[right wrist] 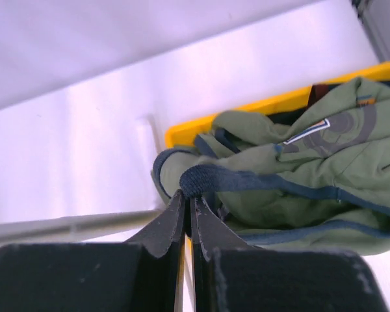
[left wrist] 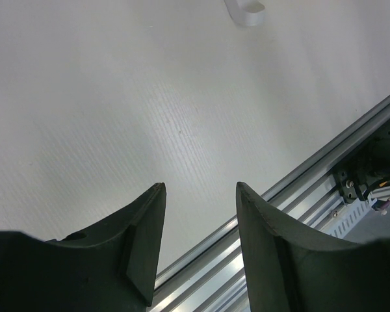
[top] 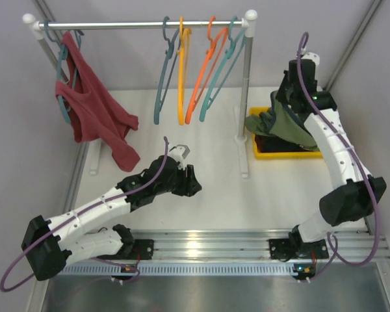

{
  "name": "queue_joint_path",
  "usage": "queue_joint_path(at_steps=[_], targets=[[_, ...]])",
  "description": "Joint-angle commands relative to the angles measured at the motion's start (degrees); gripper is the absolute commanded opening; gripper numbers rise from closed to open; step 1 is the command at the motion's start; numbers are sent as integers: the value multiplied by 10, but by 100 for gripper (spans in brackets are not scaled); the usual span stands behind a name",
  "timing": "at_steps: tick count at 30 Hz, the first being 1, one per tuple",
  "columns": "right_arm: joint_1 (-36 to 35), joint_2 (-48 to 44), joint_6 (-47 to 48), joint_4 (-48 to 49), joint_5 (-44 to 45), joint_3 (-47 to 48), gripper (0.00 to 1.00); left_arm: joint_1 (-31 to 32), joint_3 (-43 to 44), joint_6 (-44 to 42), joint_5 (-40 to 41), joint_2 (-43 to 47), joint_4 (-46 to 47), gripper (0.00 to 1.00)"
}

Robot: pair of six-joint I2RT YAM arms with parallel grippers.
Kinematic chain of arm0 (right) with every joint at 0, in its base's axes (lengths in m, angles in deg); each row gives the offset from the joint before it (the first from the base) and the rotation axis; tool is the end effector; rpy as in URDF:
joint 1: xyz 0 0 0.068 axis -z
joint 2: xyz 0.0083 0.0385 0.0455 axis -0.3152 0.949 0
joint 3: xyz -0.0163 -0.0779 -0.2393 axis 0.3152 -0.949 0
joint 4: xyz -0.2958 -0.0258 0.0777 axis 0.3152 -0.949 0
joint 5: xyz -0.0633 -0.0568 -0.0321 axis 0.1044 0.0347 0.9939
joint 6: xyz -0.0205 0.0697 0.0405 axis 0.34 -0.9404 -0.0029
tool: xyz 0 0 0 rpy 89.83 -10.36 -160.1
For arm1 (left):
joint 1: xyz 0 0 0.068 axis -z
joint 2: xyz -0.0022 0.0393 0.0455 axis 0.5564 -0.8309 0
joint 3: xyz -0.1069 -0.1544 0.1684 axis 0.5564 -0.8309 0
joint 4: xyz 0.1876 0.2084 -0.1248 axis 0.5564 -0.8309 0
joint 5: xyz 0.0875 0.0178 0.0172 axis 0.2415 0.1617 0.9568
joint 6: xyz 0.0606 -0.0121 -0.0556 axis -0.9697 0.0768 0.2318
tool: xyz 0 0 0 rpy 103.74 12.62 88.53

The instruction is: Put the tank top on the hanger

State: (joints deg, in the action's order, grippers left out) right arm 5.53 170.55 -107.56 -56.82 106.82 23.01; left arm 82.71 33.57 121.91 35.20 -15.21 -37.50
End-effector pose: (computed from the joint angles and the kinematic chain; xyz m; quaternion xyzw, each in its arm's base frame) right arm 0.4229 0.0729 0.3726 0.1441 0.8493 0.0125 0.5077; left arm 0.2029 -0.2363 0.2027 0.1192 0.8831 -0.3129 0.3288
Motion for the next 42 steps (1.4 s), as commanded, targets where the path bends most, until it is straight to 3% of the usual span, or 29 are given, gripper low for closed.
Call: queue_joint_path(at_steps=[1,6,14,19,26,27,31,36,42], targets=[[4,-64,12,-28,-14,69,0,2,21,-7,-5,7,21,52],[4,-115,16,-72,-32,155,0,2,19,-6,-6,18,22,52],[4,-177,14,-90,-135,293,0,2,28,-4,-14,29,53,53],[4,-212,-10,-109,-202,307,0,2,39,11,-41,22,123,54],[4,-328,-33,-96,-247,137,0,6,-9,97,-73,-11,365,61],[4,-335,-31,-101,-246,128,0,14,-18,121,-74,-21,433,61],[4,-348,-24,-120,-247,110,0,45,-50,159,-70,-79,569,72],[4,-348,-15,-137,-248,104,0,108,-55,191,-52,-166,675,72],[4,-346,-11,-140,-250,103,0,138,-73,236,-36,-232,812,77]])
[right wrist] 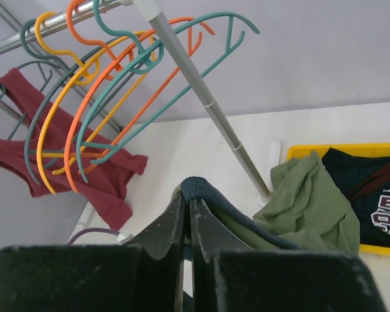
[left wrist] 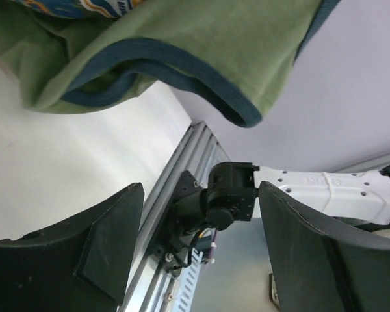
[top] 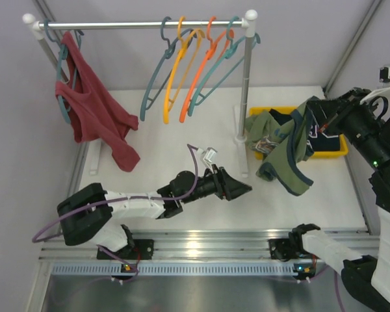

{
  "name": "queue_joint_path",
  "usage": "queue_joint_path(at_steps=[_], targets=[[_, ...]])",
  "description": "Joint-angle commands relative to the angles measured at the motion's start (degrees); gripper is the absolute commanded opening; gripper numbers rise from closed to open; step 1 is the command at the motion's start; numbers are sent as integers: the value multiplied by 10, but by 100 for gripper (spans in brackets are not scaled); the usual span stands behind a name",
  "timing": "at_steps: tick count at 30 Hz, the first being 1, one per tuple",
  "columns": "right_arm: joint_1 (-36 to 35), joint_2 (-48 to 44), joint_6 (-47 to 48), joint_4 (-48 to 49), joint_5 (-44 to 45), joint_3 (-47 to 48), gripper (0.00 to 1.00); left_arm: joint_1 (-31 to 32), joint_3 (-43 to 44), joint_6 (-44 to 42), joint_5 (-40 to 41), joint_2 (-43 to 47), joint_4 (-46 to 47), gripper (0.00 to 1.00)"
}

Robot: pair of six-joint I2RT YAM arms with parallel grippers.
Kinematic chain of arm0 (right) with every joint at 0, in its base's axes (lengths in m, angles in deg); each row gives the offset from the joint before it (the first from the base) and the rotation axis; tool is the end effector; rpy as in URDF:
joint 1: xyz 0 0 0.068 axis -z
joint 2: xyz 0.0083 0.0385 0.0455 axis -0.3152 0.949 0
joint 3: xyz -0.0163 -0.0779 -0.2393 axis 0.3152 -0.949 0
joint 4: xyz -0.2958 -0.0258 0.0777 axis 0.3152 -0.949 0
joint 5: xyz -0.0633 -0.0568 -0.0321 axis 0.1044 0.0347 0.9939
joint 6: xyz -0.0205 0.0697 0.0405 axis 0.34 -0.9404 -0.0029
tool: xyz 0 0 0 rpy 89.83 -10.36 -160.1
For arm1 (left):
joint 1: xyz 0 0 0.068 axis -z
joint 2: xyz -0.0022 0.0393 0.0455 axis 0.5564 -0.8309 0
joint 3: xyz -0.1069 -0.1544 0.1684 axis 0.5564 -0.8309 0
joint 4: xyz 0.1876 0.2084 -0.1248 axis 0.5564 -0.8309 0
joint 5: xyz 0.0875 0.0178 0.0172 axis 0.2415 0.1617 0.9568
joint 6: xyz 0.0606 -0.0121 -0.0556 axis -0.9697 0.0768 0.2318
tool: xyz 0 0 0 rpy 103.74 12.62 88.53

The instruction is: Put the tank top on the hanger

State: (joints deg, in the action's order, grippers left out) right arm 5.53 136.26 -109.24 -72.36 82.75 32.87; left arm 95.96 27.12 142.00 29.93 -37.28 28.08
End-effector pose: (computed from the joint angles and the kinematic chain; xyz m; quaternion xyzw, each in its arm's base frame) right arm 0.1662 0.0452 0.5717 0.0308 0.7190 0.2493 0.6481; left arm 0.1669 -0.3355 0.1851 0.0907 0.6949 -0.6292 0.3360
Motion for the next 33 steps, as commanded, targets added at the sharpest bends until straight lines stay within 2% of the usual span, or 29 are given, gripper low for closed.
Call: queue_joint_path(at_steps=[1,7,23,26,28,30,31,33], targets=[[4,-1,5,14,-11,5,0,6,-7,37,18,-16,166,77],[4,8,6,7,-12,14,0,8,12,50,18,-60,207,78],[4,18,-3,13,-25,16,0,33,68,69,-9,-134,239,78],[4,19,-3,16,-26,14,0,32,68,79,-10,-142,261,73],[4,19,-3,17,-27,14,0,32,72,74,-12,-132,258,54],[4,20,0,18,-25,14,0,33,74,59,-11,-117,236,31],[4,20,1,18,-26,15,0,33,78,52,-9,-97,222,4],[4,19,9,24,-28,16,0,32,86,28,-3,-71,167,0]])
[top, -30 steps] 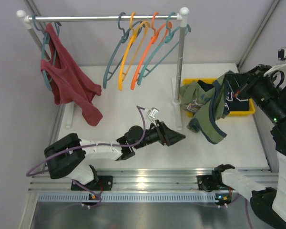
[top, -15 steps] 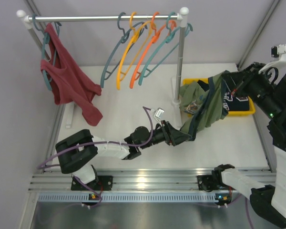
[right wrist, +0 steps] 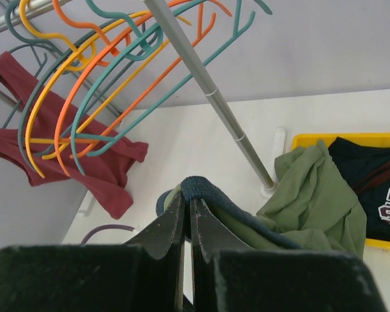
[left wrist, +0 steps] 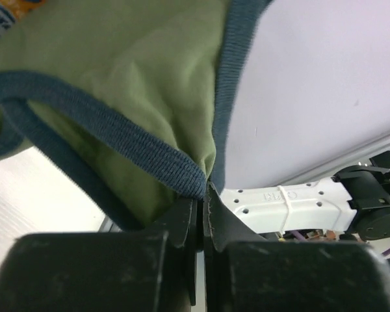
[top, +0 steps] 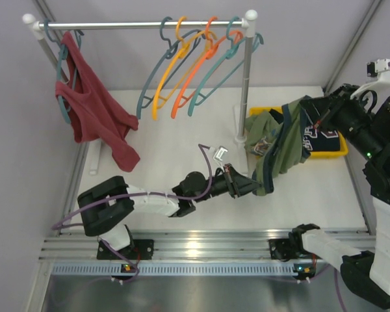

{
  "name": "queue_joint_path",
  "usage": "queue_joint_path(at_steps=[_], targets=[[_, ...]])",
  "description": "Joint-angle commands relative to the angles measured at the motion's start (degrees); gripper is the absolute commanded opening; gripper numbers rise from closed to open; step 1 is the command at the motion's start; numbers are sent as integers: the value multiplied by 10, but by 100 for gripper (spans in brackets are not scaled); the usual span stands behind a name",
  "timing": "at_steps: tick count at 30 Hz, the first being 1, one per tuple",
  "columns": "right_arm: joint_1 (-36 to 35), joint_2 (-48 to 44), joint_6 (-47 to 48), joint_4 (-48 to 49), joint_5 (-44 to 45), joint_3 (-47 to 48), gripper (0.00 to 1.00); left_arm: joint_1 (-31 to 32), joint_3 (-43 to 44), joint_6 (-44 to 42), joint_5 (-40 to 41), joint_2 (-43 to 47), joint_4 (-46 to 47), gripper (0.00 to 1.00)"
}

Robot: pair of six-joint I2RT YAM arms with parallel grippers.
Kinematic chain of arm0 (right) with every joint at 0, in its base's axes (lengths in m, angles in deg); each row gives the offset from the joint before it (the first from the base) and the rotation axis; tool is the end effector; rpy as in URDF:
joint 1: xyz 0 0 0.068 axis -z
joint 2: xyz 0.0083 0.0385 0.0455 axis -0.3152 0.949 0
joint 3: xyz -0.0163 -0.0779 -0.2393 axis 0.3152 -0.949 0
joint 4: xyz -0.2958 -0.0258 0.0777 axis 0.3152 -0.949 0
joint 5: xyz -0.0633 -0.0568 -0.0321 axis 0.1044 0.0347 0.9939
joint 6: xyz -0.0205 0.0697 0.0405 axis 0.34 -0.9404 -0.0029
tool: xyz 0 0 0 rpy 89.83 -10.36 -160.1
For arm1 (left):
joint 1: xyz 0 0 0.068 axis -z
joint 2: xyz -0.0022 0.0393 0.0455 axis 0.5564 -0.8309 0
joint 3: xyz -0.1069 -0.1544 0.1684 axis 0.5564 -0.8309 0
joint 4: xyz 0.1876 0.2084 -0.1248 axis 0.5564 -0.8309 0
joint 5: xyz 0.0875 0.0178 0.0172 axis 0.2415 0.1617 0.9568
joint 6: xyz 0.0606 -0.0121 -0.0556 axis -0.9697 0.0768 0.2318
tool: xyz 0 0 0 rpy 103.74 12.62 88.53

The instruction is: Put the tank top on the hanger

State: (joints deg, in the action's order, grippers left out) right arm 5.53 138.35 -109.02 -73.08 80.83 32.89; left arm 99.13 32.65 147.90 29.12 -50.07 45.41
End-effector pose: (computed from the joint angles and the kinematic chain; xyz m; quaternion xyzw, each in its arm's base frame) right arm 0.1814 0.0512 0.5642 0.0205 0.7358 0.2549 0.6270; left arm 0.1587 -0.3697 0.1831 0.0805 0.6311 -0.7059 0.3114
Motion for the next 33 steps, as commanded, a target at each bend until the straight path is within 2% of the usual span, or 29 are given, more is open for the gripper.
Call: queue_joint_path(at_steps=[1,5,8,9,10,13,17,18,26,33], targets=[[4,-3,9,36,-8,16,0,2,36,-42,12,88,-27,0],[4,-1,26,62,-9,49,0,2,86,-129,33,179,-175,0],[3,5,30,93,-15,83,0,2,160,-205,58,238,-307,0],[4,8,31,110,-16,99,0,2,210,-228,61,255,-339,0],[4,10,31,121,-17,106,0,2,239,-250,66,262,-409,0],[4,14,32,163,-17,134,0,2,349,-344,75,270,-501,0],[3,17,23,220,-17,159,0,2,490,-408,94,252,-597,0],[4,17,22,233,-17,161,0,2,544,-418,92,240,-613,0],[4,14,6,332,-4,166,0,2,763,-518,107,181,-717,0],[4,28,-9,330,-22,146,0,2,762,-553,160,198,-742,0]])
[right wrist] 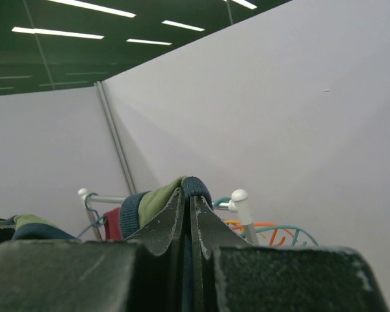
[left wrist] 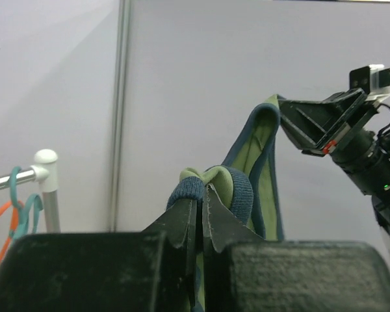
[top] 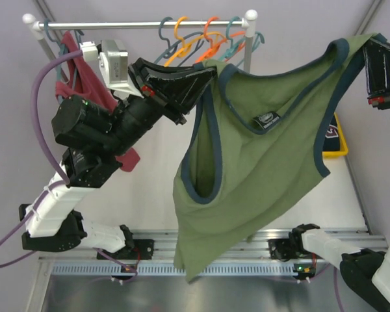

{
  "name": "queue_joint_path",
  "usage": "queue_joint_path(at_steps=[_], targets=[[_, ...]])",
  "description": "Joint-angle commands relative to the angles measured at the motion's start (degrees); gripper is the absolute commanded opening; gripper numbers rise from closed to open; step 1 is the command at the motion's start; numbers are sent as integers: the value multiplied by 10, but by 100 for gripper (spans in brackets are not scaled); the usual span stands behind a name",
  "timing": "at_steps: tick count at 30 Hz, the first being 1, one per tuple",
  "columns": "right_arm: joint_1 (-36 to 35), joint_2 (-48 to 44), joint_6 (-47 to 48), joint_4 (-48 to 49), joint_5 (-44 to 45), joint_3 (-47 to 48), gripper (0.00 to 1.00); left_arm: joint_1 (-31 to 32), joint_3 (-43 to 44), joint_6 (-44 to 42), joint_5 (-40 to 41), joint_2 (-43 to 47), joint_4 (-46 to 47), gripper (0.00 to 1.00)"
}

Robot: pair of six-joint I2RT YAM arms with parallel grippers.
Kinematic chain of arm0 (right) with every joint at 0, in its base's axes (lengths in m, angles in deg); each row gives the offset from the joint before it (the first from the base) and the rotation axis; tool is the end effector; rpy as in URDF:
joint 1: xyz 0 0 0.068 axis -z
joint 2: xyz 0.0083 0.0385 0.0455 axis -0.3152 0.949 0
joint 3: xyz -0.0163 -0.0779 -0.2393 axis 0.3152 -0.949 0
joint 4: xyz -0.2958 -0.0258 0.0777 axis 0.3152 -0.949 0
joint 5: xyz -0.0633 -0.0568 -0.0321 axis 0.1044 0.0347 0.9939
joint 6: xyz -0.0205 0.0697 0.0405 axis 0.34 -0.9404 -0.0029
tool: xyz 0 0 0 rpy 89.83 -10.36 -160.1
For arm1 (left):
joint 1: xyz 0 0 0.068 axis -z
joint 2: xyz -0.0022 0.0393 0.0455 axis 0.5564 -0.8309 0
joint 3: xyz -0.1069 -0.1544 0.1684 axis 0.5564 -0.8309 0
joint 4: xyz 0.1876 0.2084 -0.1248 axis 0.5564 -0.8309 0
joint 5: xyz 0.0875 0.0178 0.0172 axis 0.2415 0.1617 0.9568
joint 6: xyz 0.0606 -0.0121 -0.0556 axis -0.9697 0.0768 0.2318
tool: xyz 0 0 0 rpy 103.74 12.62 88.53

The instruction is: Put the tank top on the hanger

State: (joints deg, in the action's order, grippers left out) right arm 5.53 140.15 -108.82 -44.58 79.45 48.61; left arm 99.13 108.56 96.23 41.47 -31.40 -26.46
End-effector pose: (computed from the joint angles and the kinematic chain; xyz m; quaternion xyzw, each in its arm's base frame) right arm 0.0934 0.0329 0.6983 -0.0319 0.4449 0.3074 0.8406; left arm 0.1146 -0.2362 0.6670 0.1932 0.4305 -0.5171 0.7141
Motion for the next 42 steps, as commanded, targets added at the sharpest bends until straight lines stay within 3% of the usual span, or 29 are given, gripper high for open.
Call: queue_joint_path(at_steps=[1,8,11,12,15,16,18,21,25,33,42], targets=[[4,9,-12,48,-8,-20,0,2,-2,-42,42,15,-24,0],[4,23,-19,51,-13,-49,0,0,0,-68,108,14,-54,0],[4,24,-18,53,-12,-61,0,-27,10,-43,82,3,-77,0],[4,22,-17,53,-11,-71,0,-44,15,-29,62,-1,-88,0],[4,15,-15,50,-8,-98,0,-166,18,83,-83,-15,-99,0],[4,11,-15,50,-9,-110,0,-242,12,151,-173,-17,-93,0],[4,-11,-16,64,-5,-162,0,-312,-14,203,-236,-23,-67,0],[4,-34,-19,70,2,-224,0,-352,-32,252,-290,-26,-63,0],[4,-80,-35,76,9,-321,0,-358,-80,276,-335,-9,-43,0],[4,-189,-74,75,-2,-536,0,-354,-334,313,-355,100,-8,0],[3,-257,-135,82,-49,-726,0,-272,-619,355,-247,218,31,0]])
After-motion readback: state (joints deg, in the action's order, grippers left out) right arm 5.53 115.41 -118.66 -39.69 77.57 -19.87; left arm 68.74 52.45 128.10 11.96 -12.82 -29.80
